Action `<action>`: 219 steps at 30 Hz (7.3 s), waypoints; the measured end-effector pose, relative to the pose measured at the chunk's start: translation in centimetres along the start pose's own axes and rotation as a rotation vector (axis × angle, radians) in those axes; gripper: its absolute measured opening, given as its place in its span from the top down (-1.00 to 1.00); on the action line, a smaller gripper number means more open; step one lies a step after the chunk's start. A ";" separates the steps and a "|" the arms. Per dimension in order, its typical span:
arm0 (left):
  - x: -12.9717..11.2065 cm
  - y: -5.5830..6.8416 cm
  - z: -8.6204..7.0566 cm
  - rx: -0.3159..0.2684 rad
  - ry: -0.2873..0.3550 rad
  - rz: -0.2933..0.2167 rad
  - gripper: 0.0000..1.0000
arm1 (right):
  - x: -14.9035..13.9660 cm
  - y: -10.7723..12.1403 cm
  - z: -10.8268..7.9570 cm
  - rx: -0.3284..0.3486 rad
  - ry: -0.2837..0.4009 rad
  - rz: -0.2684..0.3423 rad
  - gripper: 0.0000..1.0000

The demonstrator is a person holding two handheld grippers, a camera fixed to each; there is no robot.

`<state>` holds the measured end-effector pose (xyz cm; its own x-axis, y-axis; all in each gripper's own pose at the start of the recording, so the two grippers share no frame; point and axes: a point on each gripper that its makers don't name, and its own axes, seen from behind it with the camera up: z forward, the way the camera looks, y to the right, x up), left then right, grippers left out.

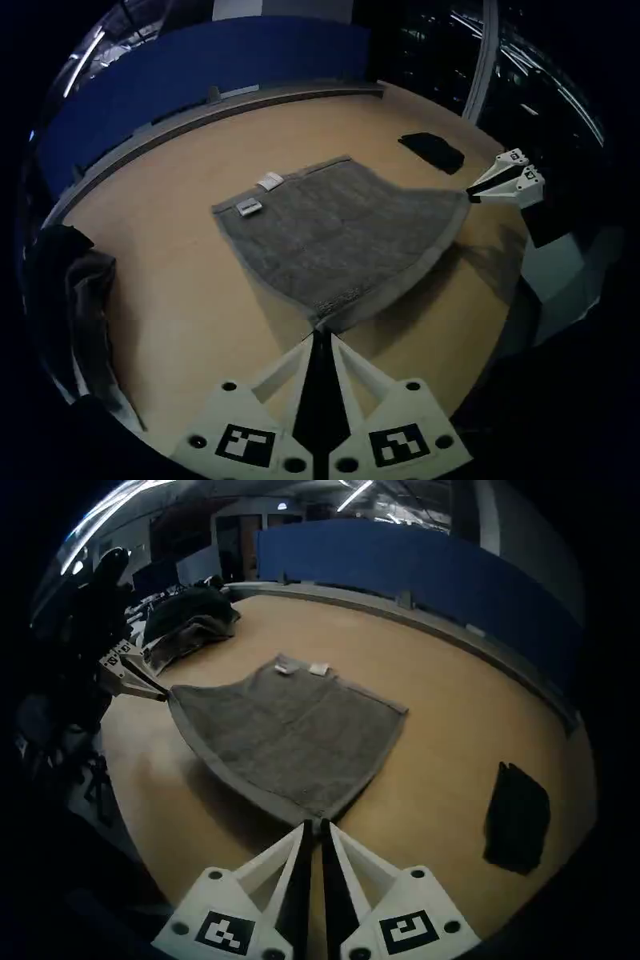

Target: Fold towel

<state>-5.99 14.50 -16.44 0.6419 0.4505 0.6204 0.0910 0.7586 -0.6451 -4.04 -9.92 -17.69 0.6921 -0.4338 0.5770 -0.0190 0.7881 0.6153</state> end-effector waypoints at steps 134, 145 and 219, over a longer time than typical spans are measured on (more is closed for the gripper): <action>7.7 -12.1 9.7 0.141 -0.024 -0.278 -0.87 | 7.3 11.8 12.4 -0.165 -0.027 0.131 -0.82; 6.7 -11.0 7.8 0.149 -0.008 -0.292 -0.88 | 6.4 10.3 10.8 -0.152 -0.021 0.129 -0.91; 0.7 -6.4 3.3 0.140 -0.035 -0.386 -0.88 | 1.8 4.8 9.1 -0.058 -0.091 0.134 0.93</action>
<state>-8.64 11.50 -10.47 0.5541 0.1342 0.8215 0.2137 0.9309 -0.2962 -9.44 -10.88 -8.85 0.6182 -0.3586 0.6995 -0.0633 0.8642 0.4991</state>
